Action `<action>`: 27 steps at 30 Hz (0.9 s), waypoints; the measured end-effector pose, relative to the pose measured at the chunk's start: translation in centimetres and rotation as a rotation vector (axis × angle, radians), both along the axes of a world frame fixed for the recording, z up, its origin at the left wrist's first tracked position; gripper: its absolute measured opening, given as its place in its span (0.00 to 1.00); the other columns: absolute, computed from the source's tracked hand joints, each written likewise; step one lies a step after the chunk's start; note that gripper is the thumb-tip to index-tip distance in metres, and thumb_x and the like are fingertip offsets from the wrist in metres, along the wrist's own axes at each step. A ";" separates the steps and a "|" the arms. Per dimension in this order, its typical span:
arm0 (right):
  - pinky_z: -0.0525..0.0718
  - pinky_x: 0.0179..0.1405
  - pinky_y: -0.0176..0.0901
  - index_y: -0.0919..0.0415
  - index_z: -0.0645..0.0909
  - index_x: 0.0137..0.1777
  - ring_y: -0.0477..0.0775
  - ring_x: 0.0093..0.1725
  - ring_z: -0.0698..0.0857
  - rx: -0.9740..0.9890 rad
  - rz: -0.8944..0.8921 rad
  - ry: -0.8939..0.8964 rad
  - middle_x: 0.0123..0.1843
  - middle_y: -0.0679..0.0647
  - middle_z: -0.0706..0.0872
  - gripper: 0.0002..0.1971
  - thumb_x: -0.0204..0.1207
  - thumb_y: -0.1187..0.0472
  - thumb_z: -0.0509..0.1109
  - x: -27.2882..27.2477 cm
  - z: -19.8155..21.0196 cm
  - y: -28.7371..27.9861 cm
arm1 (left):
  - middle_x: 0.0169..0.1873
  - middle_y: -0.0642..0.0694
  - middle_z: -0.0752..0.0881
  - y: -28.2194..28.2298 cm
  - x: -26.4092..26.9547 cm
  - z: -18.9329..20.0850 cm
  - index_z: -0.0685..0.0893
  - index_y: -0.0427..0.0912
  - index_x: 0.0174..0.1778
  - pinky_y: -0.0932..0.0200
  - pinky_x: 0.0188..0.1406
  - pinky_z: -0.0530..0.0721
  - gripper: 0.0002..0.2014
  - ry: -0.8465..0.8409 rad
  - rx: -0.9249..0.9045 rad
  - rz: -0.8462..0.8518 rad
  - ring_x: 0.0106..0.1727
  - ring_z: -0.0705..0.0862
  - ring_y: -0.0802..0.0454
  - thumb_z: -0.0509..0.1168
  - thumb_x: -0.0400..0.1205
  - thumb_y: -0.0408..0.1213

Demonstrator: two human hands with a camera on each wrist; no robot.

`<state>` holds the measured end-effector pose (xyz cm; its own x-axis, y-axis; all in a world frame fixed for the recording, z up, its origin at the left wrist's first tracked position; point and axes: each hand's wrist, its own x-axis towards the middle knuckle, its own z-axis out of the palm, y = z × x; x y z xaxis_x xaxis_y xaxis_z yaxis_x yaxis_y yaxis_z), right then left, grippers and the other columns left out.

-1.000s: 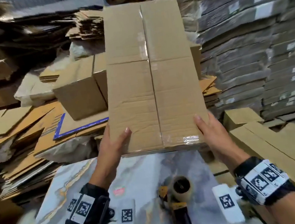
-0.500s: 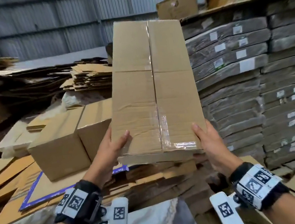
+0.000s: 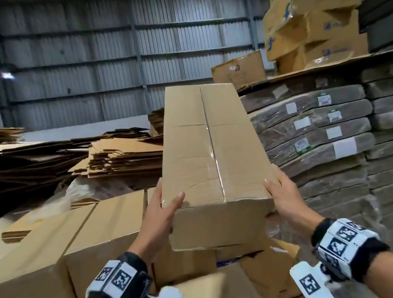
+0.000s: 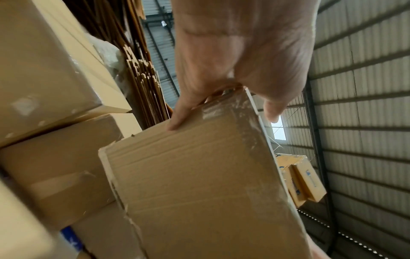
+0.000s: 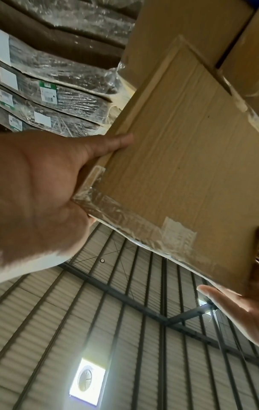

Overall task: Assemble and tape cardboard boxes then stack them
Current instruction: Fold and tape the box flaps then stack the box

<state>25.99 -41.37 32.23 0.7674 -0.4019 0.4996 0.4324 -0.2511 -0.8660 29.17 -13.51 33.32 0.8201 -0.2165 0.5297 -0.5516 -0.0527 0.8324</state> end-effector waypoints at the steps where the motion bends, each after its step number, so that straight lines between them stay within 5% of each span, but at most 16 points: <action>1: 0.81 0.70 0.70 0.49 0.69 0.82 0.57 0.72 0.81 -0.024 -0.015 -0.017 0.73 0.51 0.81 0.20 0.91 0.57 0.58 2.1 0.5 -1.1 | 0.67 0.59 0.83 -1.2 1.2 0.5 0.66 0.67 0.81 0.50 0.52 0.85 0.28 -0.031 0.001 0.001 0.65 0.84 0.53 0.66 0.86 0.50; 5: 0.81 0.72 0.67 0.50 0.71 0.82 0.55 0.71 0.82 -0.037 -0.015 -0.087 0.73 0.50 0.83 0.21 0.90 0.59 0.57 10.5 2.1 -5.7 | 0.70 0.56 0.81 -5.9 7.6 1.3 0.66 0.61 0.82 0.39 0.68 0.83 0.29 -0.059 -0.003 0.026 0.69 0.82 0.51 0.67 0.85 0.48; 10: 0.77 0.77 0.62 0.56 0.73 0.81 0.57 0.76 0.77 -0.024 -0.114 -0.131 0.79 0.54 0.78 0.21 0.89 0.59 0.62 20.6 2.8 -10.0 | 0.72 0.53 0.82 -11.1 17.9 1.2 0.69 0.58 0.81 0.37 0.73 0.80 0.36 -0.049 0.030 0.090 0.72 0.81 0.50 0.70 0.76 0.58; 12: 0.69 0.83 0.60 0.55 0.69 0.84 0.60 0.82 0.69 -0.136 -0.160 -0.103 0.86 0.59 0.67 0.25 0.87 0.60 0.65 23.6 2.5 -11.1 | 0.78 0.51 0.77 -12.9 22.0 0.8 0.63 0.58 0.85 0.36 0.76 0.78 0.42 -0.021 0.100 0.125 0.76 0.78 0.48 0.70 0.75 0.59; 14: 0.56 0.87 0.54 0.55 0.60 0.88 0.61 0.89 0.53 -0.342 -0.170 0.021 0.91 0.60 0.44 0.33 0.86 0.60 0.68 26.0 2.0 -11.7 | 0.84 0.50 0.69 -14.9 25.4 0.6 0.51 0.55 0.90 0.39 0.79 0.75 0.41 -0.013 0.222 0.147 0.80 0.74 0.47 0.67 0.85 0.52; 17: 0.49 0.87 0.54 0.54 0.51 0.90 0.64 0.89 0.35 -0.749 -0.076 0.241 0.87 0.59 0.24 0.40 0.83 0.61 0.69 29.8 0.8 -12.1 | 0.86 0.44 0.63 -17.7 28.4 0.4 0.35 0.50 0.89 0.47 0.83 0.68 0.40 0.025 0.502 0.155 0.83 0.69 0.44 0.59 0.92 0.42; 21: 0.55 0.86 0.58 0.53 0.51 0.91 0.64 0.88 0.32 -0.895 0.002 0.333 0.88 0.57 0.25 0.41 0.81 0.60 0.67 32.9 0.2 -12.5 | 0.83 0.37 0.70 -20.0 30.8 0.5 0.23 0.51 0.84 0.50 0.79 0.72 0.46 0.065 0.733 0.224 0.79 0.76 0.39 0.59 0.91 0.40; 24: 0.56 0.86 0.58 0.52 0.49 0.91 0.61 0.89 0.36 -0.851 0.010 0.279 0.90 0.56 0.30 0.43 0.82 0.51 0.70 32.9 0.5 -13.1 | 0.83 0.35 0.68 -20.9 30.9 0.6 0.30 0.50 0.87 0.47 0.79 0.73 0.45 -0.020 0.789 0.379 0.78 0.76 0.38 0.61 0.90 0.44; 27: 0.59 0.86 0.57 0.52 0.46 0.91 0.56 0.90 0.40 -0.858 -0.007 0.222 0.91 0.55 0.35 0.46 0.82 0.46 0.71 31.0 0.3 -13.9 | 0.87 0.35 0.57 -20.8 29.6 0.5 0.39 0.46 0.90 0.45 0.84 0.65 0.42 -0.162 0.856 0.505 0.86 0.63 0.38 0.62 0.89 0.47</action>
